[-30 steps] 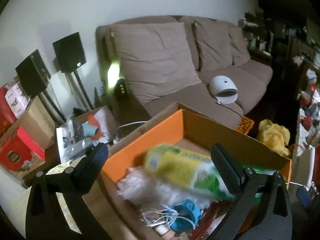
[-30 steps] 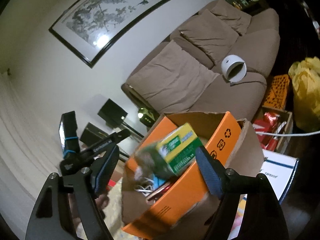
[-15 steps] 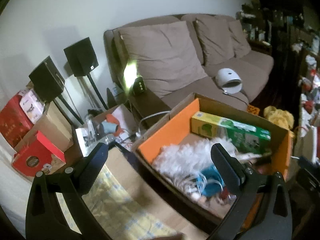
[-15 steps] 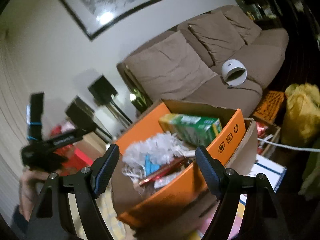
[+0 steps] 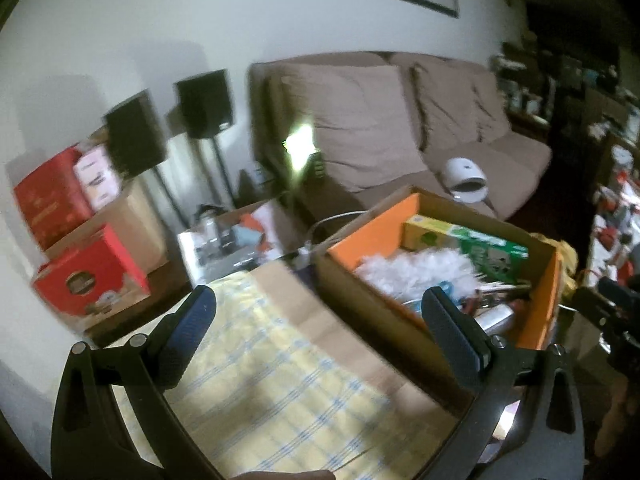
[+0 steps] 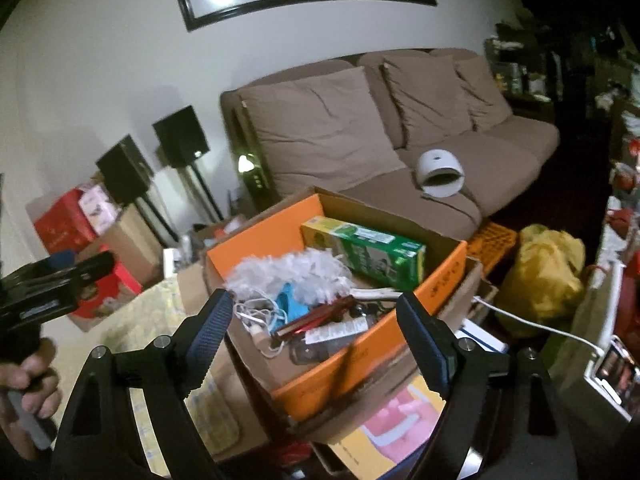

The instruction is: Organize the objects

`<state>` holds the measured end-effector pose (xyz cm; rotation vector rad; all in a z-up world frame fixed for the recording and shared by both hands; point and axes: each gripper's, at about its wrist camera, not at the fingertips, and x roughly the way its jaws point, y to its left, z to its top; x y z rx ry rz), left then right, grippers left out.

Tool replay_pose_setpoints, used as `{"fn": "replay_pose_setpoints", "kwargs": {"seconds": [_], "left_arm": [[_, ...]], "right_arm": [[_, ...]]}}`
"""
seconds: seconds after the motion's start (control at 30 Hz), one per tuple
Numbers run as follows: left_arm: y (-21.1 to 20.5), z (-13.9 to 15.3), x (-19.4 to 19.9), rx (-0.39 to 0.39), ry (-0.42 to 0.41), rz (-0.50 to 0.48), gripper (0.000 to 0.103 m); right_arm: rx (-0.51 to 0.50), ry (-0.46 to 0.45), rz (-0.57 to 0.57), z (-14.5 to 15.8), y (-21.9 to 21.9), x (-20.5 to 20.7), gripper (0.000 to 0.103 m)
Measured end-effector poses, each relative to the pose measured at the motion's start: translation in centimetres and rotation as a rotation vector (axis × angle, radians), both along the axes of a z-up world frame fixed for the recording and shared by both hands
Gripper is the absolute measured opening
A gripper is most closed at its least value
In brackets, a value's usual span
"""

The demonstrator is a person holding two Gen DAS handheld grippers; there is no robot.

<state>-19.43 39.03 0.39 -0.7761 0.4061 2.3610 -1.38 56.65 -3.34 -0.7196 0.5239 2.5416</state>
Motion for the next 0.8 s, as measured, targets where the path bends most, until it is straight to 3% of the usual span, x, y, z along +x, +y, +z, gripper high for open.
{"fn": "replay_pose_setpoints", "kwargs": {"seconds": [0.4,0.8], "left_arm": [[-6.5,0.3,1.5,0.071,-0.078,0.017,0.103],[-9.5,3.1,4.6,0.092,-0.039,-0.02,0.103]], "right_arm": [[0.107,-0.061,0.017,1.8,-5.4,-1.1,0.086],[0.18,-0.04,0.031,4.4,-9.2,-0.5,0.087]]}}
